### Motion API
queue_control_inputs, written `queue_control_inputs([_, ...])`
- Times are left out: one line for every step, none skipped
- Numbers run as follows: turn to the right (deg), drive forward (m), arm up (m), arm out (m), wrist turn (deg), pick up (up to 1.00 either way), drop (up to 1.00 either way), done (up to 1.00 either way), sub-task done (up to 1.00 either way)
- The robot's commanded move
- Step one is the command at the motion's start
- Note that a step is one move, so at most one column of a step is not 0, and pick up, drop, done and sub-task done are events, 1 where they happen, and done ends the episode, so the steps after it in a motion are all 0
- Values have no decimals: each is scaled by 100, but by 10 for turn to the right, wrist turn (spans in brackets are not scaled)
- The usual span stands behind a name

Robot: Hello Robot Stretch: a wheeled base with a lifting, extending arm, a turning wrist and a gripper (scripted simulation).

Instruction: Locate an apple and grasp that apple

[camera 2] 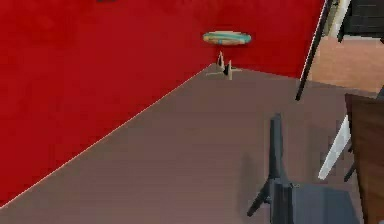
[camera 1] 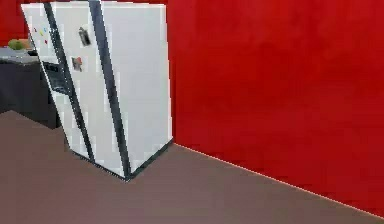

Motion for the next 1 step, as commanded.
queue_control_inputs([0,15,0,0,0,0,0,0,0])
